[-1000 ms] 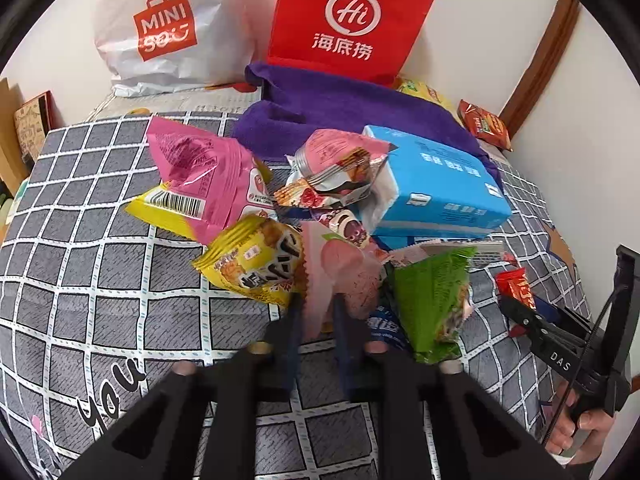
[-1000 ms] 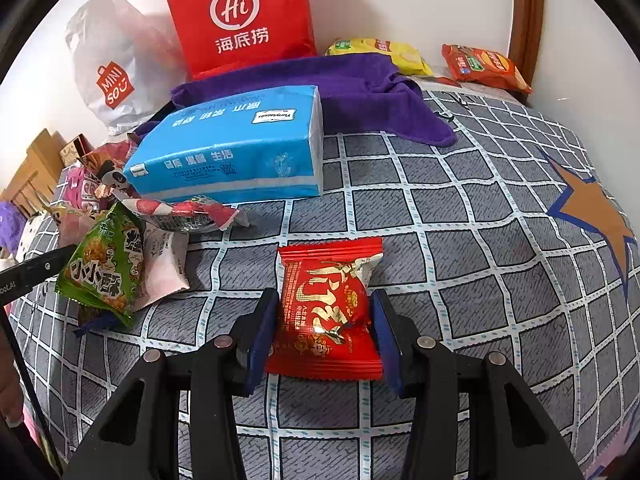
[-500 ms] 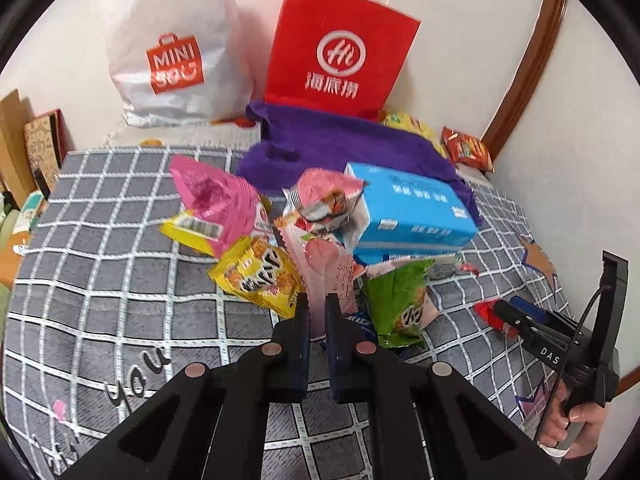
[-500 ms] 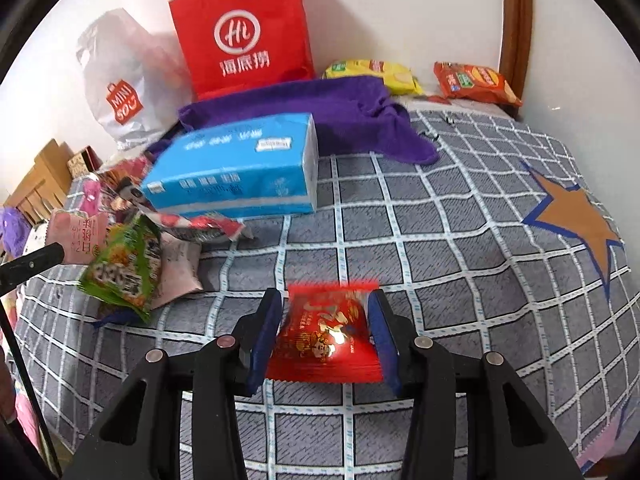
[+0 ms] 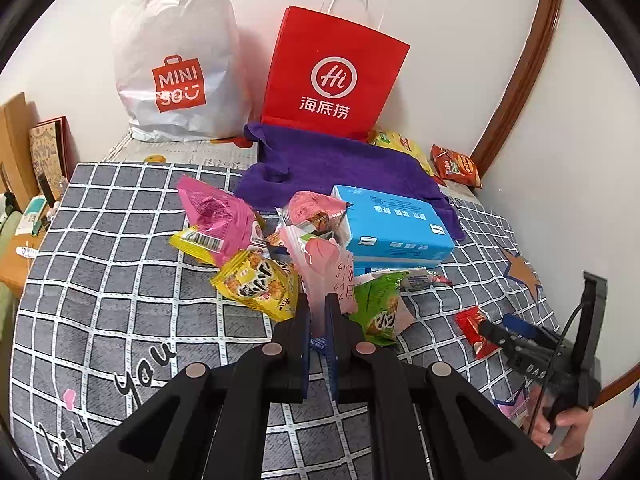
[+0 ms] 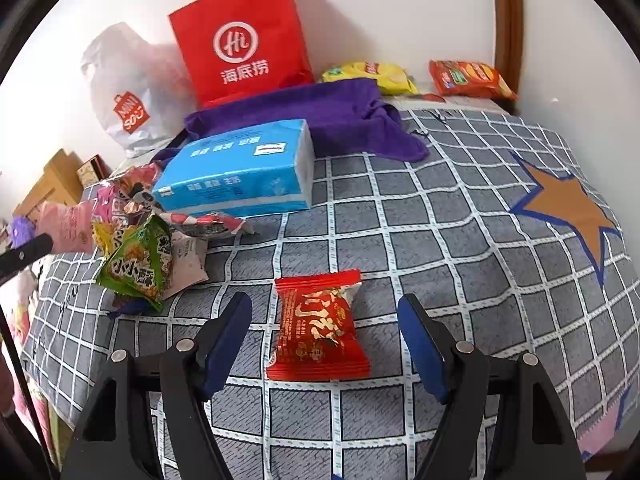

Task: Organize snacks
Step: 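Lift the red packet with the right tool while the left tool grasps the pink wrapped snack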

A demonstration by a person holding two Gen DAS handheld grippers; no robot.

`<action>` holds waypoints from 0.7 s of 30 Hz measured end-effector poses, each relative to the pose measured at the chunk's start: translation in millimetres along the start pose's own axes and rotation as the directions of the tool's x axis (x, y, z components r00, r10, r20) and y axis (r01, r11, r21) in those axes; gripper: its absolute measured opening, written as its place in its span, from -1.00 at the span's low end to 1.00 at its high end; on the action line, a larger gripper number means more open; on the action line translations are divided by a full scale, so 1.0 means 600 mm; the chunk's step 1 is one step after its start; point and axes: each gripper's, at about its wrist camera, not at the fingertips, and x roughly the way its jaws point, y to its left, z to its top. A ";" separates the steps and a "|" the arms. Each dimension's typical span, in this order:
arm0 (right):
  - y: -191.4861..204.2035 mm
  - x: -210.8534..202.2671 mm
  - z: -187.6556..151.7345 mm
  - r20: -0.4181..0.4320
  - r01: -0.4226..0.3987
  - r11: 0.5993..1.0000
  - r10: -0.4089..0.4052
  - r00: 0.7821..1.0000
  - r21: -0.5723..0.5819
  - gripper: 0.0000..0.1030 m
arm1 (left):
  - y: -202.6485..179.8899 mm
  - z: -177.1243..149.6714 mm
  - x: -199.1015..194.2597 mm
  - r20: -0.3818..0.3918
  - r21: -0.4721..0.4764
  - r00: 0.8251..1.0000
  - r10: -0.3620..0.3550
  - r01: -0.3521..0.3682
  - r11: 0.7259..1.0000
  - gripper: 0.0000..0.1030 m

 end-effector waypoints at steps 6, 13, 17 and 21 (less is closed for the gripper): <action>0.013 0.052 -0.013 -0.051 0.070 0.996 -0.072 0.996 -0.049 -0.14 | -0.018 0.007 0.005 -0.008 0.025 1.000 -0.015 0.015 1.000 -0.86; 0.020 0.012 0.010 -0.002 0.071 0.993 -0.072 0.997 -0.091 -0.15 | -0.049 0.041 0.012 -0.014 0.058 0.999 -0.052 0.053 0.997 -0.86; 0.026 -0.025 0.050 0.051 0.034 0.996 -0.029 0.998 -0.082 -0.15 | -0.070 0.069 0.021 -0.016 0.082 0.998 -0.064 0.066 0.994 -0.86; 0.033 -0.039 0.102 0.079 0.000 0.998 0.005 0.997 -0.070 -0.15 | -0.086 0.102 0.034 -0.021 0.101 0.997 -0.071 0.073 0.992 -0.86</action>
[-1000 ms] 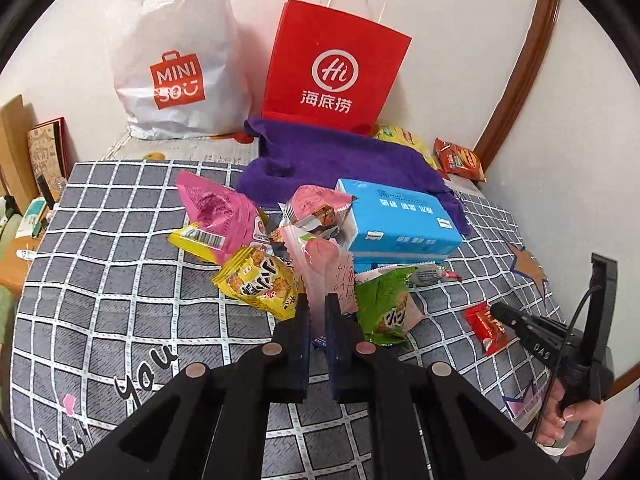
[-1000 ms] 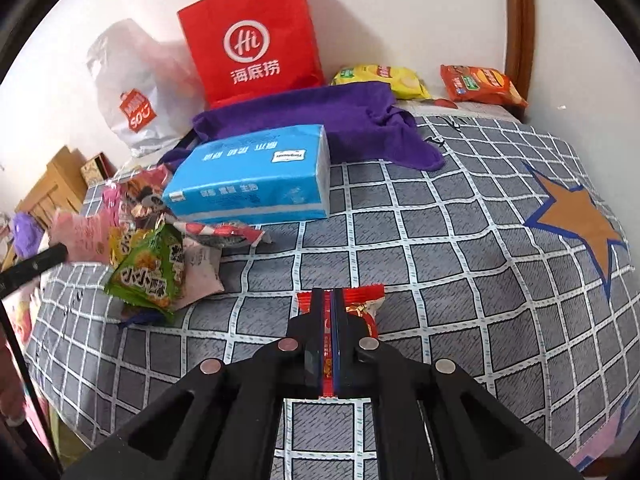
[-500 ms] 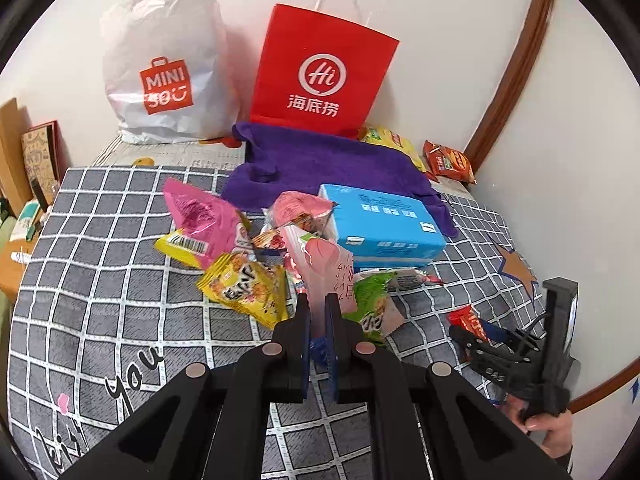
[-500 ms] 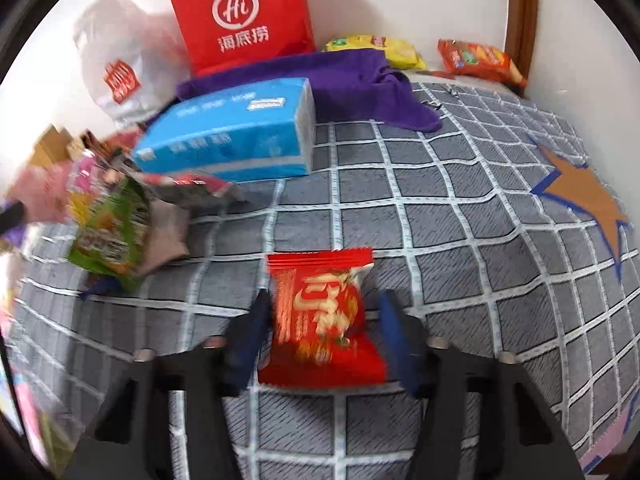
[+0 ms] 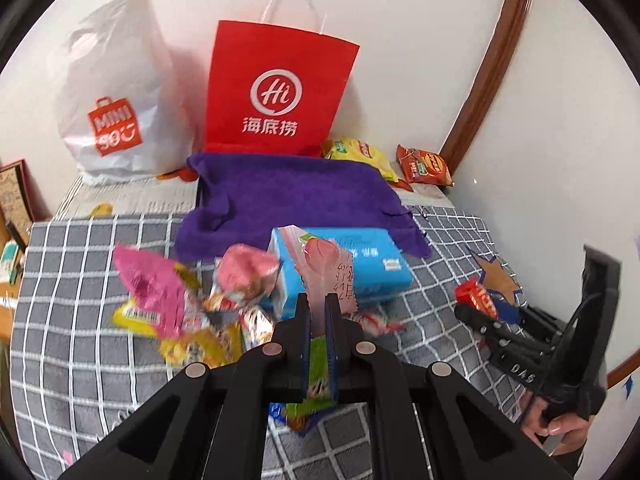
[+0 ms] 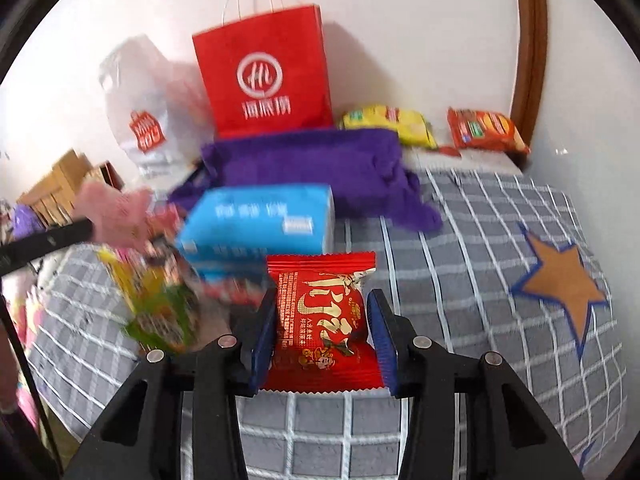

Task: Organize snacks
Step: 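Lift the red packet with the right tool while the left tool grasps the pink wrapped snack, then carry both snacks onto the purple towel and open both tools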

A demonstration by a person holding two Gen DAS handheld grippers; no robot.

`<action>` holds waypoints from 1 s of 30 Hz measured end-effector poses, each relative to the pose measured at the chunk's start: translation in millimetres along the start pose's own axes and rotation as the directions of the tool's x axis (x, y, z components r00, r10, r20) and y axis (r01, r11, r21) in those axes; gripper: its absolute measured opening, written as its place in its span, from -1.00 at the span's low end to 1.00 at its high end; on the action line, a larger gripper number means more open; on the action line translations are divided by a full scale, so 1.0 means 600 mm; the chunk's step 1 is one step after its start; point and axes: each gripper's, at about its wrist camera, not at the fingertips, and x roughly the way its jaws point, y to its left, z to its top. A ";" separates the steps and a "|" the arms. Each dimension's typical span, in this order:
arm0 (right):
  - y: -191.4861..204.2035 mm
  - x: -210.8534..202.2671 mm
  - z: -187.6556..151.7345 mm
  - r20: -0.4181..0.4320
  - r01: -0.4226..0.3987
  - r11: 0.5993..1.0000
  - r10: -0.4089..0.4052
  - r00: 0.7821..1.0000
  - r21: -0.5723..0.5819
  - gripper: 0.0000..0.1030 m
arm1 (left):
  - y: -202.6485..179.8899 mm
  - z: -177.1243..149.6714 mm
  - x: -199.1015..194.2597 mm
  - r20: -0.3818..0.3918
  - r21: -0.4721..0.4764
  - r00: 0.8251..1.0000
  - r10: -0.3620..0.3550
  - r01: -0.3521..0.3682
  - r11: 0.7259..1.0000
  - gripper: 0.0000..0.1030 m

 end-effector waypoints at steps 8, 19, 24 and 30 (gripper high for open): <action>0.021 0.006 0.106 0.056 -0.025 1.000 0.026 0.998 -0.018 -0.15 | -0.006 0.070 0.021 0.011 0.016 1.000 -0.008 0.008 1.000 -0.86; 0.029 0.065 0.221 0.079 -0.016 0.999 0.019 0.997 -0.039 -0.15 | 0.010 0.162 0.063 0.016 0.042 0.999 0.032 -0.033 0.999 -0.86; 0.035 0.109 0.267 0.072 -0.036 0.998 0.039 0.997 -0.047 -0.15 | 0.020 0.196 0.081 0.025 0.042 0.999 0.045 -0.046 0.998 -0.86; 0.042 0.155 0.307 0.068 -0.048 0.996 0.053 0.996 -0.069 -0.15 | 0.040 0.232 0.128 0.008 0.035 0.999 0.045 -0.045 0.998 -0.86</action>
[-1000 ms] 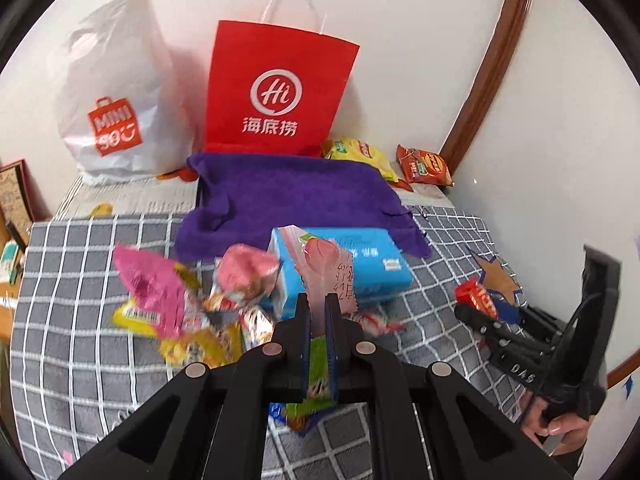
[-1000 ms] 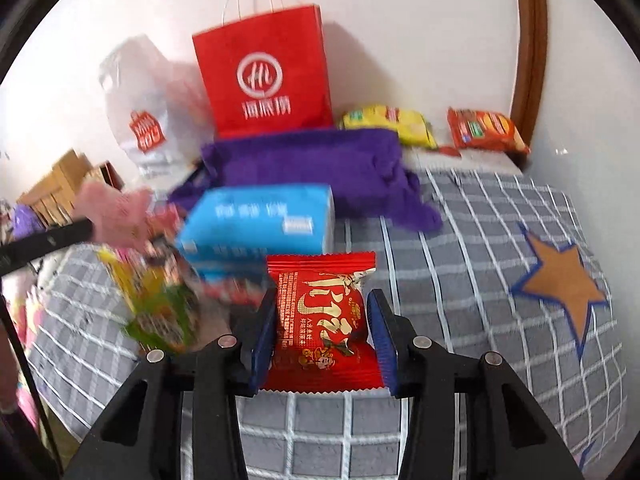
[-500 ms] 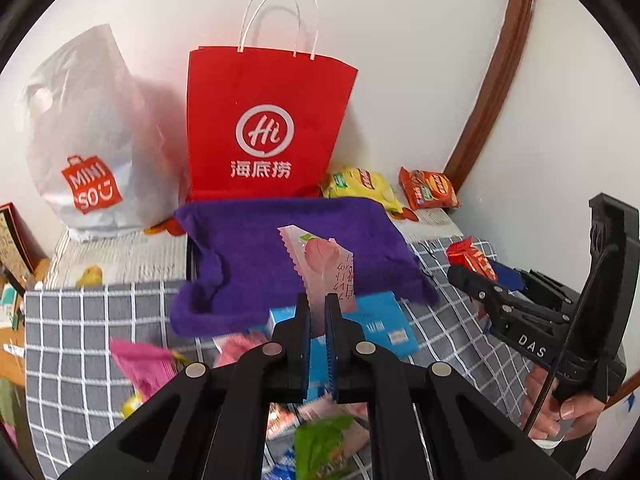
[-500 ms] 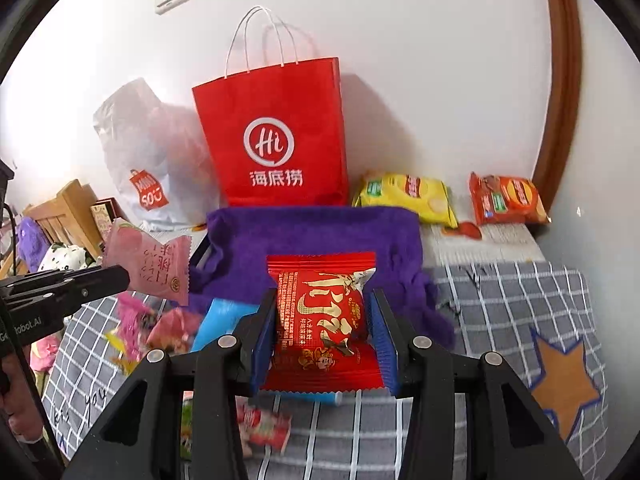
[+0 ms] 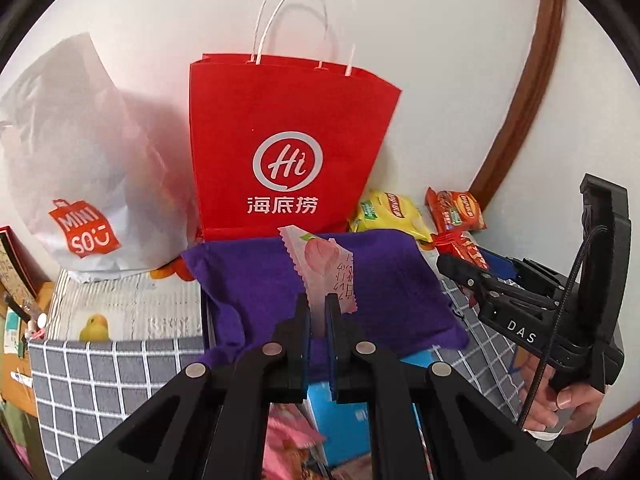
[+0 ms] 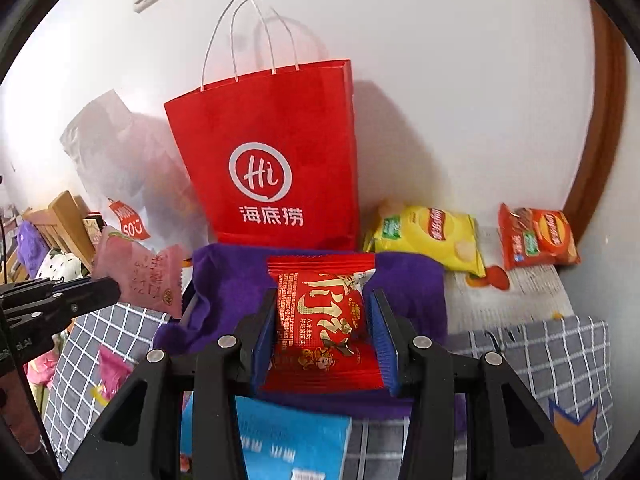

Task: Organize snacks
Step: 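Carry both snacks onto the purple towel and open both tools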

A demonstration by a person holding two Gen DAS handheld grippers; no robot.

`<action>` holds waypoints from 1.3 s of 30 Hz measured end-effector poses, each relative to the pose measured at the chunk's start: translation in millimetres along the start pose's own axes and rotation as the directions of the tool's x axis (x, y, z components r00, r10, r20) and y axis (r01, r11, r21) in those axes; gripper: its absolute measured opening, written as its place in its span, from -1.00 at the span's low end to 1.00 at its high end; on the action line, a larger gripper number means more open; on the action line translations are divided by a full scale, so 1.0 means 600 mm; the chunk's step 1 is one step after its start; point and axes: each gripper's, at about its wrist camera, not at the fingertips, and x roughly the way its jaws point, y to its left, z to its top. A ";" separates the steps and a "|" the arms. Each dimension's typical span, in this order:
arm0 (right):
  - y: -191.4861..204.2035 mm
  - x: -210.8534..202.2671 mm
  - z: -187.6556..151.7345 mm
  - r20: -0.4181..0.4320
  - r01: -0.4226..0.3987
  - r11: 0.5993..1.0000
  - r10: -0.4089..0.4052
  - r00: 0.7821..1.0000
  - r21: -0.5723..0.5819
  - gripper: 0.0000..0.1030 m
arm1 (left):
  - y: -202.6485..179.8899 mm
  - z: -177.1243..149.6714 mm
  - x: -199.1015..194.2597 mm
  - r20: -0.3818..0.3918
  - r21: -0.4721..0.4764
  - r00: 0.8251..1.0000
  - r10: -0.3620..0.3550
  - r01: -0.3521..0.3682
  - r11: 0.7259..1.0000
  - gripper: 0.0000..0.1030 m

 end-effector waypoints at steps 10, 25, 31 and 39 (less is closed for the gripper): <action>-0.030 0.096 0.034 -0.039 0.013 1.000 -0.013 0.999 -0.006 -0.15 | 0.024 0.025 0.093 -0.058 -0.003 0.998 -0.007 0.006 1.000 -0.86; -0.073 0.237 -0.012 -0.227 0.017 1.000 -0.018 0.974 -0.007 -0.15 | 0.063 0.005 0.240 -0.234 -0.059 0.971 -0.038 0.025 0.998 -0.86; -0.071 0.267 -0.028 -0.275 0.016 1.000 -0.019 0.961 -0.015 -0.15 | 0.071 -0.003 0.265 -0.276 -0.075 0.961 -0.030 0.010 0.997 -0.86; -0.076 0.286 -0.040 -0.303 0.028 1.000 -0.030 0.953 -0.011 -0.14 | 0.077 -0.006 0.275 -0.285 -0.115 0.956 -0.067 0.035 0.993 -0.86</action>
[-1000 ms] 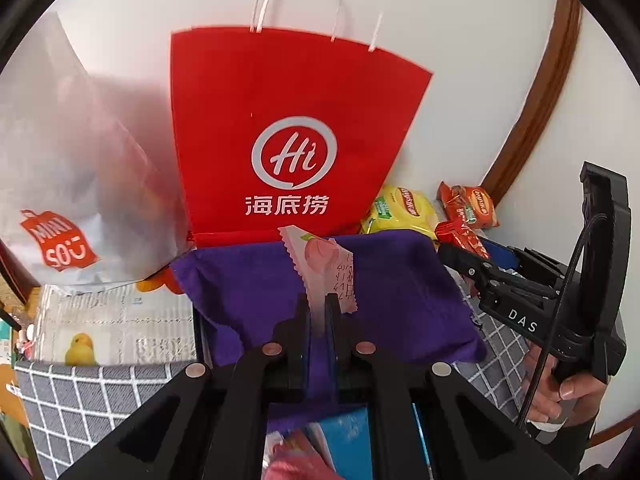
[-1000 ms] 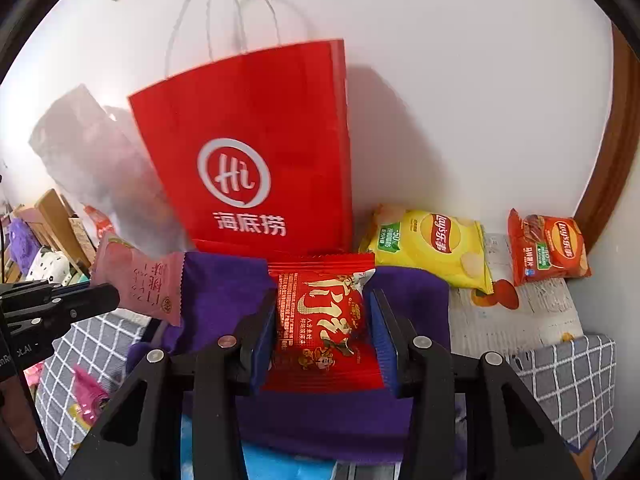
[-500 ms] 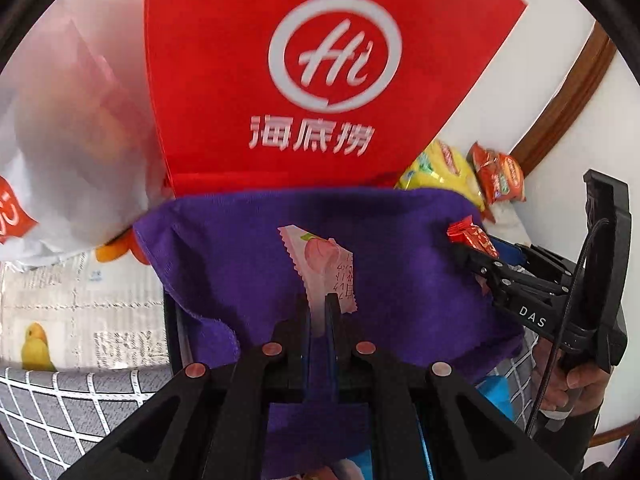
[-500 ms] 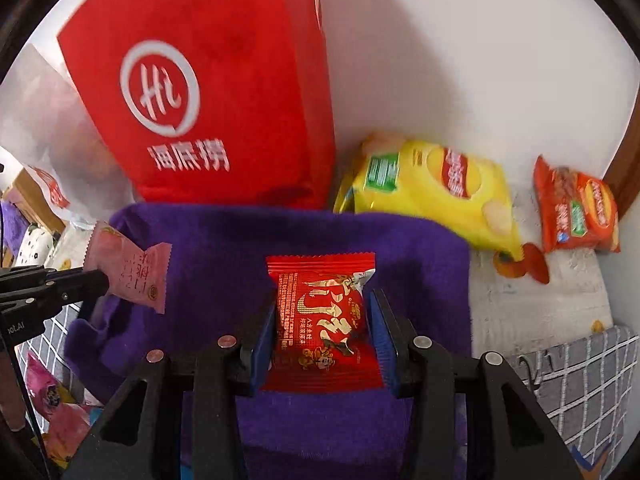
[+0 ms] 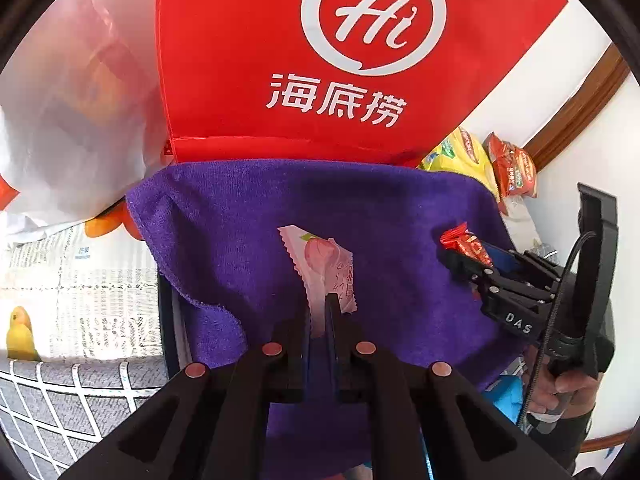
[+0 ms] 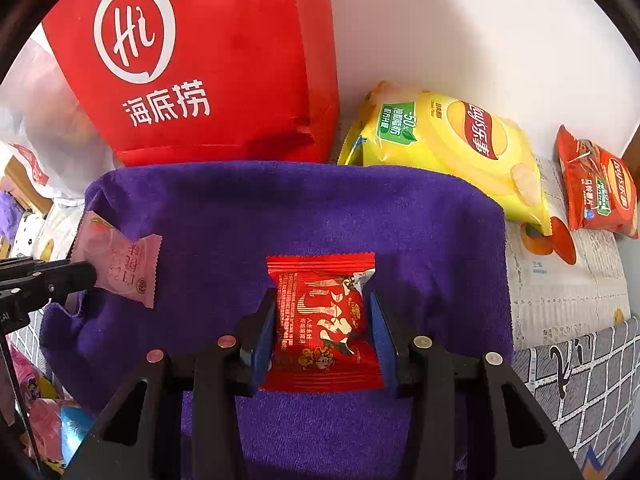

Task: Organize snacks
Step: 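Carry both snacks onto the purple towel and open both tools, then grasp the white-red fruit packet with the right tool while the left tool grasps the pink bag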

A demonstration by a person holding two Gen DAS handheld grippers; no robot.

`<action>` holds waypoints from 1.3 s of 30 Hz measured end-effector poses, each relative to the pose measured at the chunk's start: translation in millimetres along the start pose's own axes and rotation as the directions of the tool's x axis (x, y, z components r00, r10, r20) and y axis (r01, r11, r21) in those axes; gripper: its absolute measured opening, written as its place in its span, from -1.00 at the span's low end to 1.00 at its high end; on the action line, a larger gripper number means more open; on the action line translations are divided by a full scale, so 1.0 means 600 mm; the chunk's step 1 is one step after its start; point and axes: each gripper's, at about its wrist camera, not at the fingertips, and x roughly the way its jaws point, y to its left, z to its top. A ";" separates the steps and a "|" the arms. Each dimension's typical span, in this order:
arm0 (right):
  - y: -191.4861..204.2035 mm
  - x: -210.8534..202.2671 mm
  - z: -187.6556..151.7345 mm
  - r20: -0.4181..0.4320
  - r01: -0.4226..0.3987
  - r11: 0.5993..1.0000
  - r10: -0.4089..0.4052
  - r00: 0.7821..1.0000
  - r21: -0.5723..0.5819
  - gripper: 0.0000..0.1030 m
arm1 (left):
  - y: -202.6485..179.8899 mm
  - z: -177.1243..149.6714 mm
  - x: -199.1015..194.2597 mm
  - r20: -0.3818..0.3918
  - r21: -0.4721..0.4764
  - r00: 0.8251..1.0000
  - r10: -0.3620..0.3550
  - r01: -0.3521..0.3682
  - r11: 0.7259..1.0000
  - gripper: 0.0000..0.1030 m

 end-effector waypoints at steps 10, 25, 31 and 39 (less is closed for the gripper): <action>0.009 0.020 0.003 -0.028 0.025 1.000 -0.025 0.999 0.004 -0.13 | 0.001 -0.001 0.018 -0.033 -0.020 0.999 -0.024 0.023 1.000 -0.86; 0.021 -0.067 0.019 0.117 0.023 1.000 -0.026 0.993 0.020 0.44 | 0.008 0.003 -0.047 -0.012 -0.012 0.999 0.038 -0.038 0.999 0.07; 0.053 -0.136 0.012 0.169 0.053 0.999 -0.052 0.984 0.001 0.44 | 0.007 -0.019 -0.129 0.064 0.001 0.996 0.064 -0.064 0.998 0.12; 0.083 -0.233 -0.068 0.169 -0.021 1.000 0.024 0.985 -0.020 0.44 | 0.014 -0.087 -0.214 0.119 -0.021 0.990 0.079 -0.077 0.997 0.12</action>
